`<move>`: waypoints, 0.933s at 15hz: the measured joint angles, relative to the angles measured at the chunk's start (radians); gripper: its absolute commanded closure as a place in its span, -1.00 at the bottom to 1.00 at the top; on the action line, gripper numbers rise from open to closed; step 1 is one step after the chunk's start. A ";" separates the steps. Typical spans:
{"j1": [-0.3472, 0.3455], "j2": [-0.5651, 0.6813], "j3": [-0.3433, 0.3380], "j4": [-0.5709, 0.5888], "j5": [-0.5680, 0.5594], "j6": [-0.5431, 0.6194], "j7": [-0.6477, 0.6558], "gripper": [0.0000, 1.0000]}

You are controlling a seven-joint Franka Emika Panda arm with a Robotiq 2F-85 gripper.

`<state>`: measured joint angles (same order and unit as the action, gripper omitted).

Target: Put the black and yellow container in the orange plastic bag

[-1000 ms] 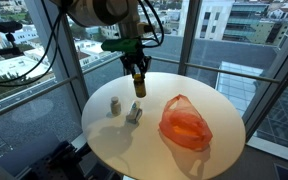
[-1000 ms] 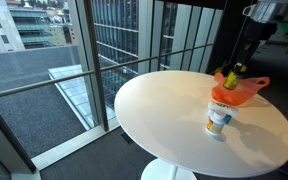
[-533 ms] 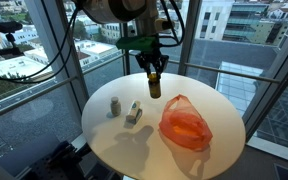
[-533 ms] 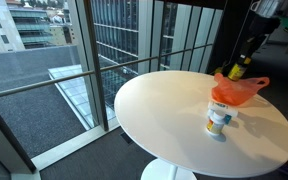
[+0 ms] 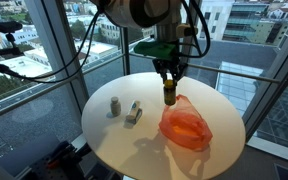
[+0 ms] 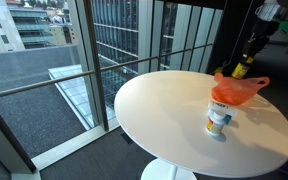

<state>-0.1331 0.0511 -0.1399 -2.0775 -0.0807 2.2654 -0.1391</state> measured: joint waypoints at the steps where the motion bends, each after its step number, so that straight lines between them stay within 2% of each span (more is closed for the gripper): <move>1: -0.007 0.013 -0.006 0.010 0.009 -0.002 0.000 0.60; 14: -0.069 0.132 -0.040 0.040 0.031 -0.012 -0.002 0.60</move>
<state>-0.2017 0.1834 -0.1795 -2.0380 -0.0501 2.2536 -0.1407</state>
